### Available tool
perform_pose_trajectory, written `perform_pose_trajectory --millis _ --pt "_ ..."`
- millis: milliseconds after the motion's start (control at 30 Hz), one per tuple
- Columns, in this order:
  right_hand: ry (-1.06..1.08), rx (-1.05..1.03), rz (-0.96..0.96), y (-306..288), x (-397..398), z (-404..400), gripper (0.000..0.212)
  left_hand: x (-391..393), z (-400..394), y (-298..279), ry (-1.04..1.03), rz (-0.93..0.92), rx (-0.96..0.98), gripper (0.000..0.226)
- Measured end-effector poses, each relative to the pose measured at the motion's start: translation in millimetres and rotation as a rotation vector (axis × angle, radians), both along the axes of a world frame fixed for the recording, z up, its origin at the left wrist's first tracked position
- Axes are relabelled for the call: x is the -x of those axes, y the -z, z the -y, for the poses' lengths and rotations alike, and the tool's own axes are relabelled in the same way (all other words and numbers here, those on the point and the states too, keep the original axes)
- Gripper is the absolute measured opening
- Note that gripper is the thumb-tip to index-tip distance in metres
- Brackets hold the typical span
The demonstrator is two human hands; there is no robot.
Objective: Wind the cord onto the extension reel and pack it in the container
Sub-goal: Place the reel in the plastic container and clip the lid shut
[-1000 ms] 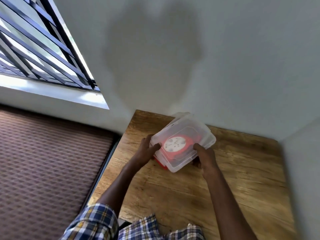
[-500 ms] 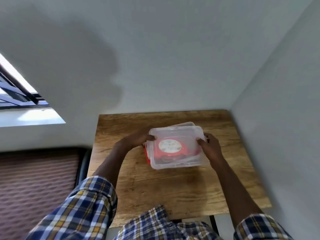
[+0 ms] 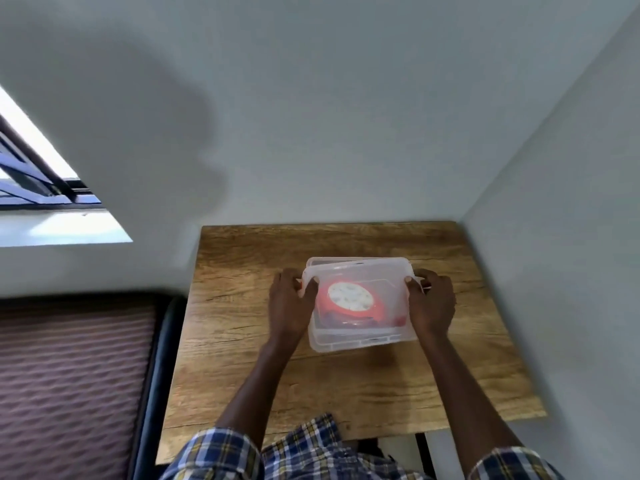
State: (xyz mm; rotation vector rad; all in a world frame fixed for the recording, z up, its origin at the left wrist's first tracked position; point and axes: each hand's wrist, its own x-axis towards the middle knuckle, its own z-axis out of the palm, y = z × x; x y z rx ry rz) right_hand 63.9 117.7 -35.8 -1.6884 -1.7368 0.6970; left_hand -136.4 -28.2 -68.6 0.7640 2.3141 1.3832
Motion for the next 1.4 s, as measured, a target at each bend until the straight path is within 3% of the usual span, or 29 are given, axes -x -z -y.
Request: perform_pose_trajectory --millis 67,167,300,400,600,933,1200,1400 --pt "-0.01 -0.022 0.062 -3.2 8.9 -9.6 0.022 2.8 -2.4 -5.0 -0.01 0.091 -0.063 0.013" --pt "0.013 -0.029 0.08 -3.6 18.4 -16.0 0.022 7.3 -7.0 -8.4 -0.013 0.207 -0.089 0.01" --pt "0.011 -0.03 0.105 -3.1 19.6 -19.1 0.023 13.4 10.0 -3.4 0.144 0.464 -0.136 0.04" --pt "-0.026 -0.058 0.197 -3.2 16.9 -19.7 0.026 13.9 26.7 1.2 0.114 0.56 -0.18 0.045" --pt "-0.069 -0.071 0.206 -5.8 19.3 -27.8 0.027 9.5 26.1 -4.7 0.105 0.56 -0.244 0.03" --pt "-0.086 0.044 0.17 -6.6 8.4 -40.4 0.026 10.0 14.8 -16.3 0.19 0.465 -0.066 0.039" --pt "-0.137 0.105 0.055 -10.3 -9.8 -46.3 0.029 10.6 12.3 -25.3 0.25 0.58 0.01 0.045" --pt "-0.096 0.215 -0.02 -6.0 -13.3 -50.9 0.03 2.1 2.1 -25.5 0.066 0.669 0.026 0.024"
